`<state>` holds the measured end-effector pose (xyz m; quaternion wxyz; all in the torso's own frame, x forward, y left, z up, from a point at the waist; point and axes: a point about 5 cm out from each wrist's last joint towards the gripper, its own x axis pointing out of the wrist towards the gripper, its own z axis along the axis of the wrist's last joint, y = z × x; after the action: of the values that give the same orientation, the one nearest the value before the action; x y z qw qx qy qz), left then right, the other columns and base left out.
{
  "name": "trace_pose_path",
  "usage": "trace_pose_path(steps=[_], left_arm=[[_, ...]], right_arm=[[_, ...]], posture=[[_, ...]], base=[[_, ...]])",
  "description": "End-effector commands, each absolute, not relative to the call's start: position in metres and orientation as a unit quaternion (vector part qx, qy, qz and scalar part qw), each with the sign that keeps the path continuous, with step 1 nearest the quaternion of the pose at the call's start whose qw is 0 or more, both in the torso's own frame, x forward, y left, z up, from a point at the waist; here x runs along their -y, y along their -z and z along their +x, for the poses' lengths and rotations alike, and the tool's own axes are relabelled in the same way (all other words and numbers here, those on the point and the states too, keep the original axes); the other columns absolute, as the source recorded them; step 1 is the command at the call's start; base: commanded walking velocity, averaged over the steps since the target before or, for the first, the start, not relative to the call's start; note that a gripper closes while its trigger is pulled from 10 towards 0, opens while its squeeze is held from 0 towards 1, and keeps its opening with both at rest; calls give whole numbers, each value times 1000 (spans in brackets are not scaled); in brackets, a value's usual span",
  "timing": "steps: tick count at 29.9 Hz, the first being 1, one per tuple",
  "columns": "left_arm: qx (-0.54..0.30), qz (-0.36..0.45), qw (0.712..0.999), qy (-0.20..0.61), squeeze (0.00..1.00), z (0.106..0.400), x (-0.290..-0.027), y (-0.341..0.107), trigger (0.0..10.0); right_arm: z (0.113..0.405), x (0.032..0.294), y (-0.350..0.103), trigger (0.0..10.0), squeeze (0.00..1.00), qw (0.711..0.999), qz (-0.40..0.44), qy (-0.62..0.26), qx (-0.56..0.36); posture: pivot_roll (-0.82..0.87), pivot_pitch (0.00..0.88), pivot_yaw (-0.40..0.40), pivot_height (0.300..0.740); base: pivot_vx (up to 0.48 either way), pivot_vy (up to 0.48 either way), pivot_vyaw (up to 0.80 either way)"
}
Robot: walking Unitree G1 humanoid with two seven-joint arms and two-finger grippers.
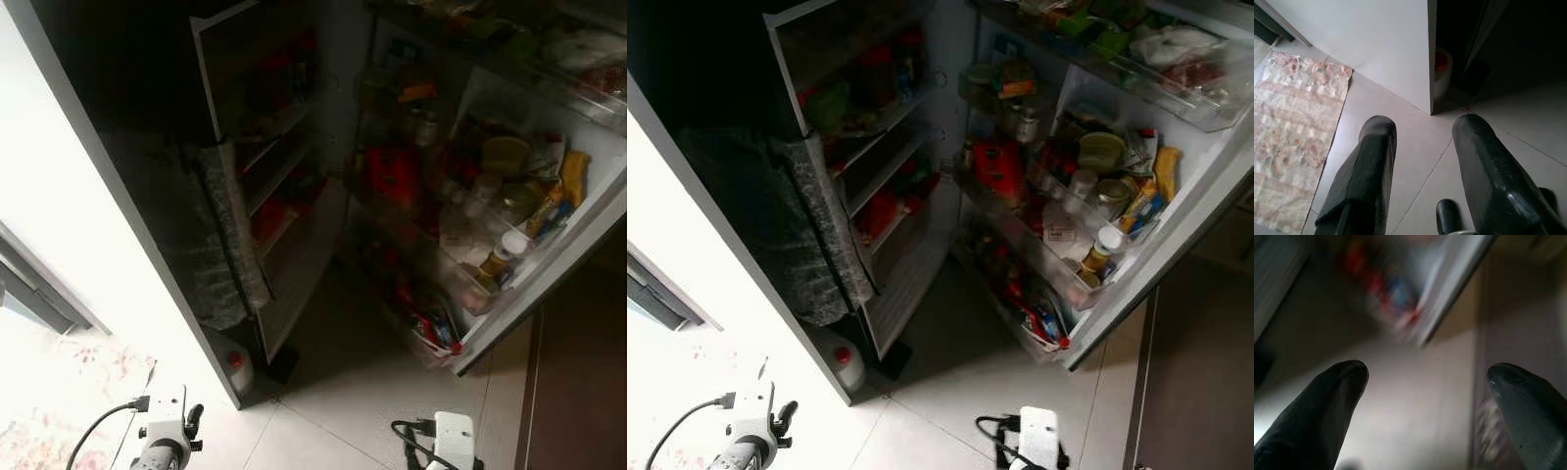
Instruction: Restocking fridge
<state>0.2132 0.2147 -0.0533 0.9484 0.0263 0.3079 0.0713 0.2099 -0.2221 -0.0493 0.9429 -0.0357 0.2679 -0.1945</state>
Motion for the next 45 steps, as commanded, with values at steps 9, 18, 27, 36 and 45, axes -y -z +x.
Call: trace_pose_path(steps=[9,18,27,36,45], left_arm=[[-323,33,943,-74,0,208,-220,57,10000],[-320,36,944,-77,0,209,-222,55,10000],[-320,33,943,-83,0,209,-222,55,10000],[-327,32,941,-81,0,207,-220,57,10000],[-326,38,941,-77,0,209,-219,56,10000]], right_arm=[[238,247,5,10000,0,959,-33,257,-118],[218,280,-5,10000,0,912,-38,397,-93],[217,312,-24,10000,0,889,-44,449,-73],[247,323,-55,10000,0,898,-41,437,-31],[295,275,-67,10000,0,964,-19,266,-18]], posture=[[-18,13,5,740],[-19,16,8,740],[-22,33,5,740],[-31,42,11,740],[-32,49,15,740]], base=[[0,0,0],[0,0,0],[0,0,0],[0,0,0],[0,0,0]])
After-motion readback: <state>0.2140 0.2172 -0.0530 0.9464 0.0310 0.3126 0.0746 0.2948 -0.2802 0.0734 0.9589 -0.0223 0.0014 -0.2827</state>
